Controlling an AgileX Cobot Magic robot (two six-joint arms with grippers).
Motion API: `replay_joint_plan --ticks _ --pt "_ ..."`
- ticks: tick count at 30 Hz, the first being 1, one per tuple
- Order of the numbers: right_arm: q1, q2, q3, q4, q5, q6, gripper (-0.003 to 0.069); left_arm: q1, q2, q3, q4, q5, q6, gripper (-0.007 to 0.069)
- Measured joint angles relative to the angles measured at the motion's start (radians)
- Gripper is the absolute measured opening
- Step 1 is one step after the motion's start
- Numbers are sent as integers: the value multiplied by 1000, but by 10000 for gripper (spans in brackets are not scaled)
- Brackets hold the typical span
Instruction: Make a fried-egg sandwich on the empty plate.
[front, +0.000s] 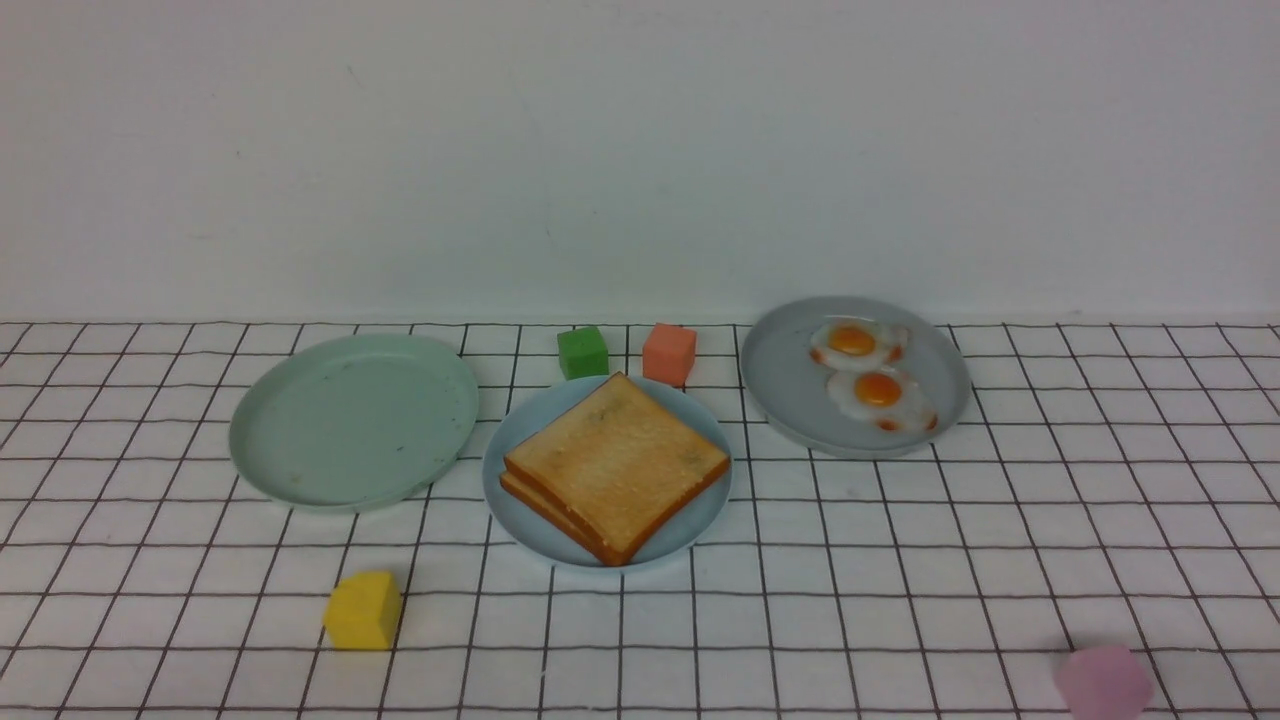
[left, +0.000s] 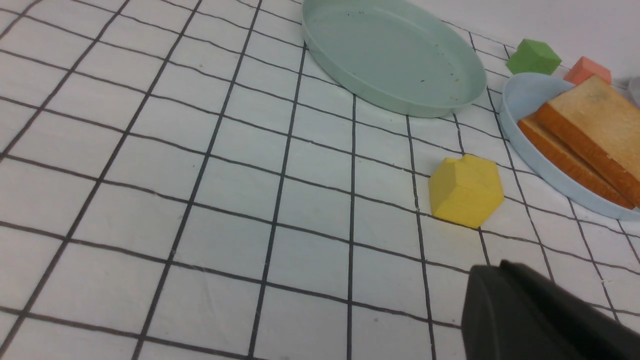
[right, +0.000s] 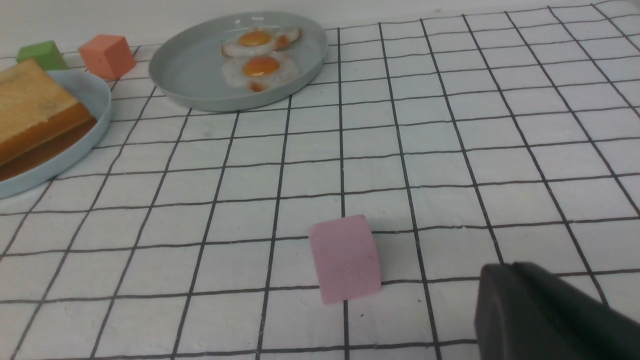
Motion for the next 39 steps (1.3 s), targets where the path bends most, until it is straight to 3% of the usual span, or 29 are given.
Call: replay_joint_plan --ticks 39 --pt "0 0 0 0 1 0 68 0 0 0 1 0 -1 -10"
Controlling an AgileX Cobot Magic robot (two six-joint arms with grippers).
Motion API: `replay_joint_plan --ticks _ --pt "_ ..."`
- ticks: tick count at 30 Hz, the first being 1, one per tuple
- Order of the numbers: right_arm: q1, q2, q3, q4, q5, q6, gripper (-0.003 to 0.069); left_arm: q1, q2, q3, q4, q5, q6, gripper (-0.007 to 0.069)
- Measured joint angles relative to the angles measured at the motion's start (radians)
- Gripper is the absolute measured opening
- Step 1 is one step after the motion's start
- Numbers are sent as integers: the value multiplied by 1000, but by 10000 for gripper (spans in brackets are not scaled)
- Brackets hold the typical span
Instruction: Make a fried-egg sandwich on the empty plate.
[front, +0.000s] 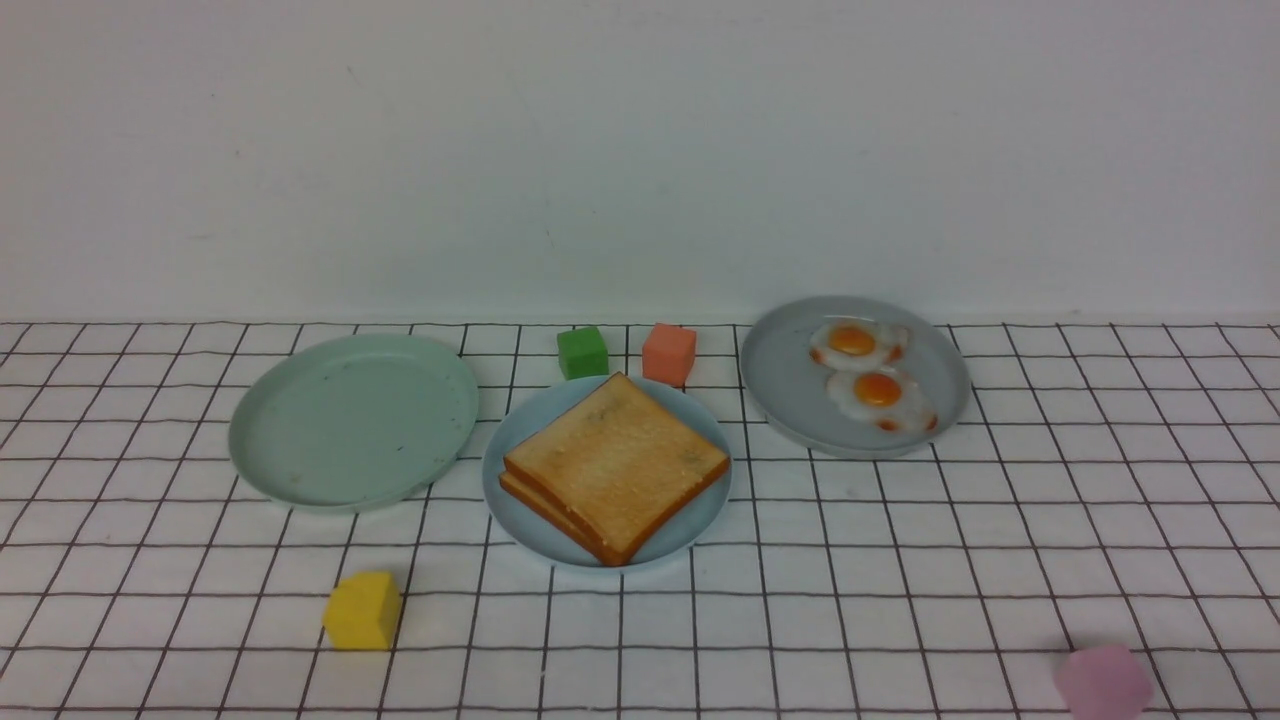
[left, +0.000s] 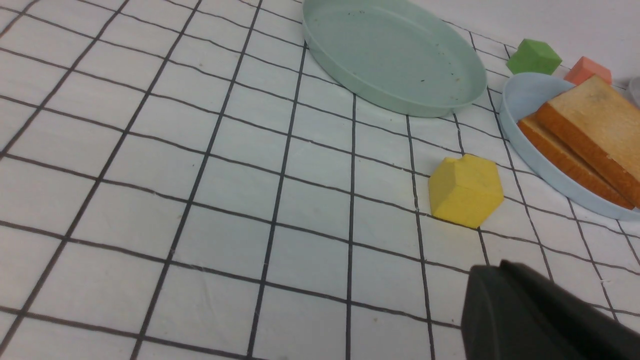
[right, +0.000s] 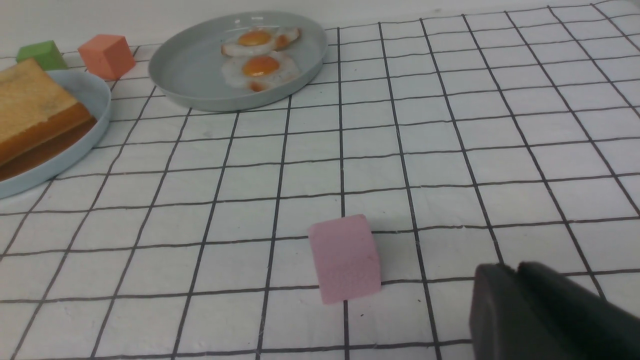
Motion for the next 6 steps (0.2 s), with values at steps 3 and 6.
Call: replay_joint_plan --ticks 3,6 --pt "0 0 0 0 0 0 74 0 0 0 0 0 0 -6" --pt "0 0 0 0 0 0 77 0 0 0 0 0 0 -3"
